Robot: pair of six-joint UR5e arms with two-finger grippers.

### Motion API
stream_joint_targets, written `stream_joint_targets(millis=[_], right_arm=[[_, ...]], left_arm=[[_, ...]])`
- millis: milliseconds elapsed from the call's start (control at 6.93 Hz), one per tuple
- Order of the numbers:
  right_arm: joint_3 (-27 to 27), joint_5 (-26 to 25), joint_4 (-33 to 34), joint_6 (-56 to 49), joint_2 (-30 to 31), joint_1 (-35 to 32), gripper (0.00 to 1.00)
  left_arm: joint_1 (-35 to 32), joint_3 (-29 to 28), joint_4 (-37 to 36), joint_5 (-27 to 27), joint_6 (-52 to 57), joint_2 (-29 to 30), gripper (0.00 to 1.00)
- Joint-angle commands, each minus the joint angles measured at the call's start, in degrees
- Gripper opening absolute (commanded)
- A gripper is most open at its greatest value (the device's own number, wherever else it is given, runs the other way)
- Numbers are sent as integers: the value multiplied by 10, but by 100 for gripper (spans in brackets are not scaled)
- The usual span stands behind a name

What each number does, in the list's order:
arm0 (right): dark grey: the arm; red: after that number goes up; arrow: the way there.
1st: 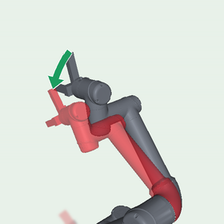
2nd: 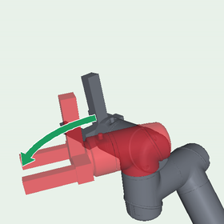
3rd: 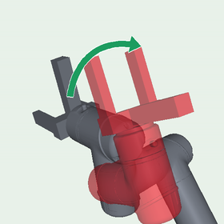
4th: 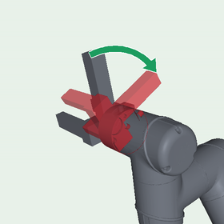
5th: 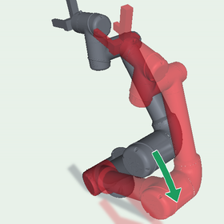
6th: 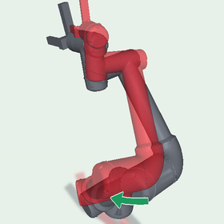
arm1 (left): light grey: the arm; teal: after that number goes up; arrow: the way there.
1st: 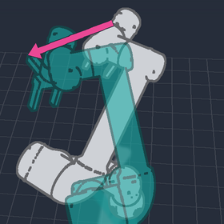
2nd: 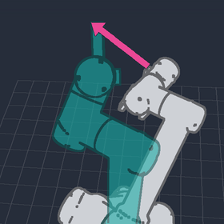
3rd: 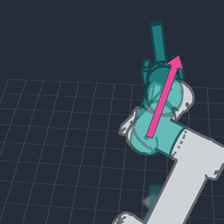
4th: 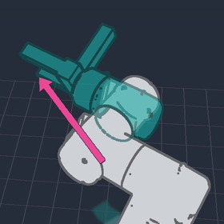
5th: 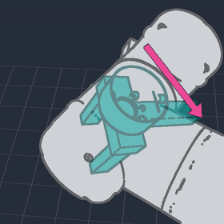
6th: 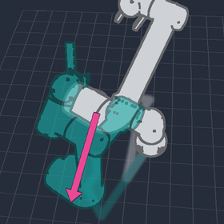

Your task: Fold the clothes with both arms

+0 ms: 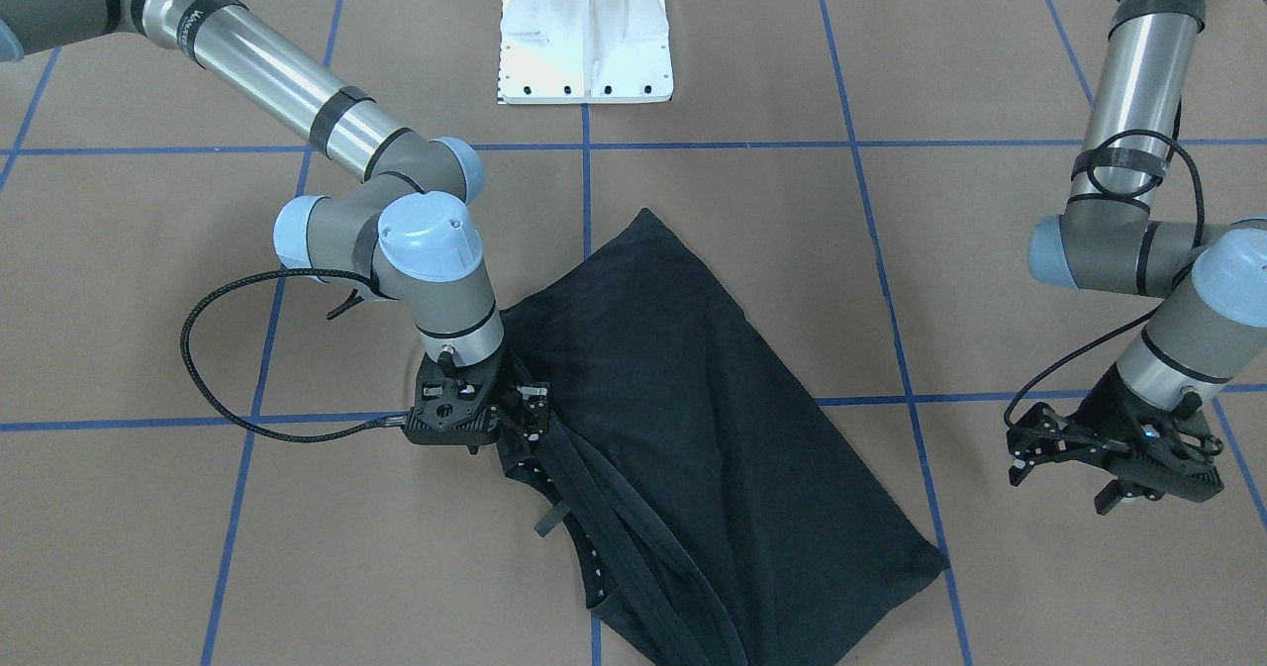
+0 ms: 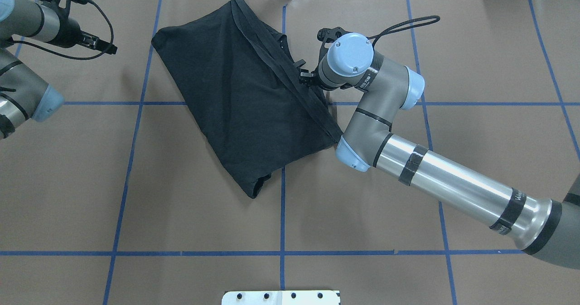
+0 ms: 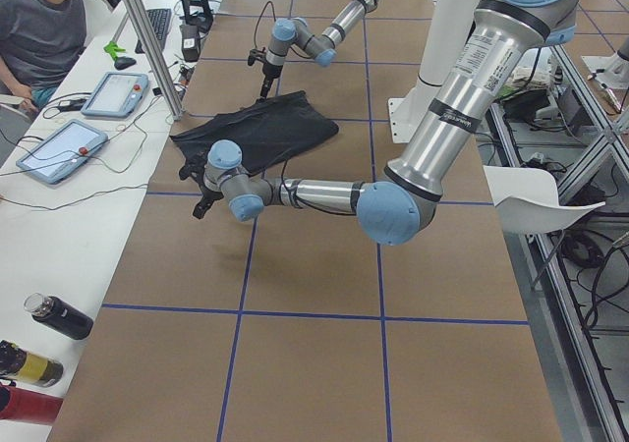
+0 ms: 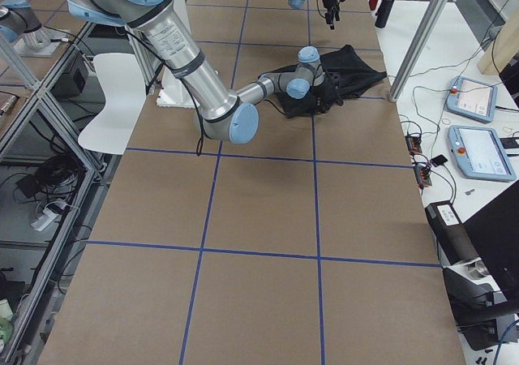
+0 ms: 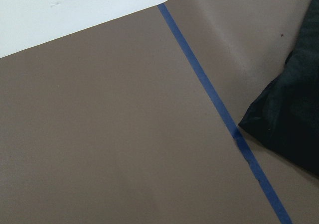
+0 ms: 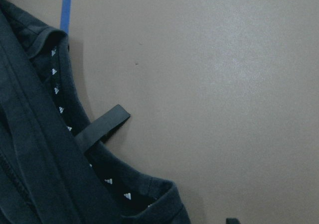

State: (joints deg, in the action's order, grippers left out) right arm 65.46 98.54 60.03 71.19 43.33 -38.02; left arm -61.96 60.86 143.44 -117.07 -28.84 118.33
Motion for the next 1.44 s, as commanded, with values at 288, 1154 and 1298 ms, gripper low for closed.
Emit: stream_joint_targets(millis=[288, 1154, 1298], right_arm=[[-17, -21, 0, 1, -16, 14, 63], [-10, -19, 0, 4, -12, 10, 0], [13, -15, 4, 5, -7, 11, 0]], left_arm=[[2, 0, 1, 0, 0, -6, 100], [2, 0, 2, 0, 0, -6, 100], [2, 0, 2, 0, -1, -6, 100]])
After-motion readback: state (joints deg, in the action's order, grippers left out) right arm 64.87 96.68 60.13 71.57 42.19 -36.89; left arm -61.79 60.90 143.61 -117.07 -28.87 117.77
